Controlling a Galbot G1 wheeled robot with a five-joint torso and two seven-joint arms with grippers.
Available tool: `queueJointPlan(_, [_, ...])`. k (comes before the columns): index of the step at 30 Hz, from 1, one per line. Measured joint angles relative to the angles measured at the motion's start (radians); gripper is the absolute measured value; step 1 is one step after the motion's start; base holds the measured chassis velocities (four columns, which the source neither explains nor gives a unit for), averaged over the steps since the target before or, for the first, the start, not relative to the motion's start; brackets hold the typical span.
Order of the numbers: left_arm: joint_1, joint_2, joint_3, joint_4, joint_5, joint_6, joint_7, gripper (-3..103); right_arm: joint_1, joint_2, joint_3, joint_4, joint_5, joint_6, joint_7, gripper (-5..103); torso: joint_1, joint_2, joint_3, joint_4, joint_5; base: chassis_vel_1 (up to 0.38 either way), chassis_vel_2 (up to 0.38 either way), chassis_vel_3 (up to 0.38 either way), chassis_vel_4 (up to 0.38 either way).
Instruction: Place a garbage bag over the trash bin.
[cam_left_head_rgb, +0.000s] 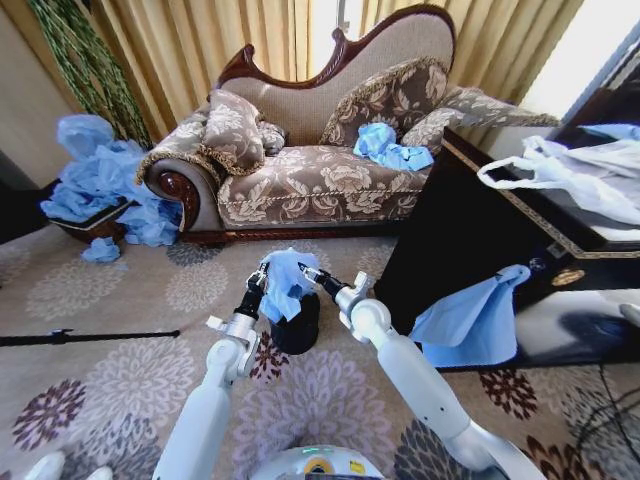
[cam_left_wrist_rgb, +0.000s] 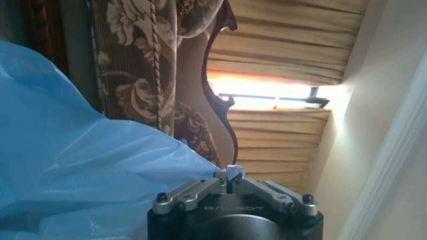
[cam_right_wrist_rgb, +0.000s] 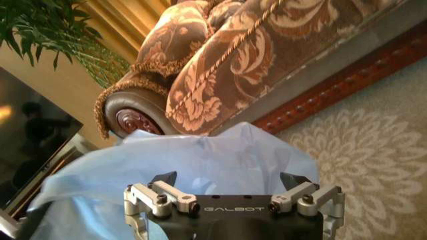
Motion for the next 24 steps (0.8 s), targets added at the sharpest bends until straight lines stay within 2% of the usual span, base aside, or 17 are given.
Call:
queueJointPlan(7, [0.005, 0.002, 0.001, -0.002, -0.004, 0.008, 0.014, 0, 0.045, 0.059, -0.013, -0.103, -0.013, 0.011, -0.052, 100, 0.0, 0.0, 0.0, 0.0002, -0.0001, 0.0, 0.0, 0.0, 0.0])
queueJointPlan(13, [0.005, 0.003, 0.001, -0.002, -0.006, 0.014, 0.023, 0, 0.048, 0.074, -0.025, -0.129, -0.029, 0.031, -0.073, 101, 0.0, 0.0, 0.0, 0.0001, 0.0, 0.0, 0.0, 0.0, 0.0])
queueJointPlan(17, [0.006, 0.003, 0.001, 0.002, -0.006, 0.017, 0.028, 0, 0.04, 0.067, -0.024, -0.126, -0.043, 0.045, -0.078, 80, 0.0, 0.0, 0.0, 0.0001, 0.0001, 0.0, 0.0, 0.0, 0.0])
queueJointPlan(20, [0.005, 0.003, 0.001, 0.004, -0.006, 0.018, 0.028, 0, 0.037, 0.062, -0.019, -0.119, -0.053, 0.05, -0.078, 80, 0.0, 0.0, 0.0, 0.0, 0.0001, 0.0, 0.0, 0.0, 0.0])
queueJointPlan(21, [0.005, 0.003, 0.001, 0.005, -0.006, 0.018, 0.028, 0, 0.037, 0.062, -0.018, -0.118, -0.055, 0.052, -0.078, 70, 0.0, 0.0, 0.0, 0.0, 0.0001, 0.0, 0.0, 0.0, 0.0])
queueJointPlan(22, [0.005, 0.003, 0.001, 0.006, -0.004, 0.02, 0.028, 0, 0.037, 0.062, -0.017, -0.114, -0.063, 0.057, -0.076, 64, 0.0, 0.0, 0.0, 0.0, 0.0001, 0.0, 0.0, 0.0, 0.0])
queueJointPlan(23, [0.005, 0.003, 0.001, 0.006, -0.004, 0.02, 0.028, 0, 0.037, 0.062, -0.017, -0.114, -0.063, 0.057, -0.076, 64, 0.0, 0.0, 0.0, 0.0, 0.0001, 0.0, 0.0, 0.0, 0.0])
queueJointPlan(24, [0.005, 0.003, 0.001, 0.006, -0.002, 0.023, 0.029, 0, 0.038, 0.063, -0.017, -0.112, -0.065, 0.061, -0.073, 58, 0.0, 0.0, 0.0, 0.0, 0.0001, 0.0, 0.0, 0.0, 0.0])
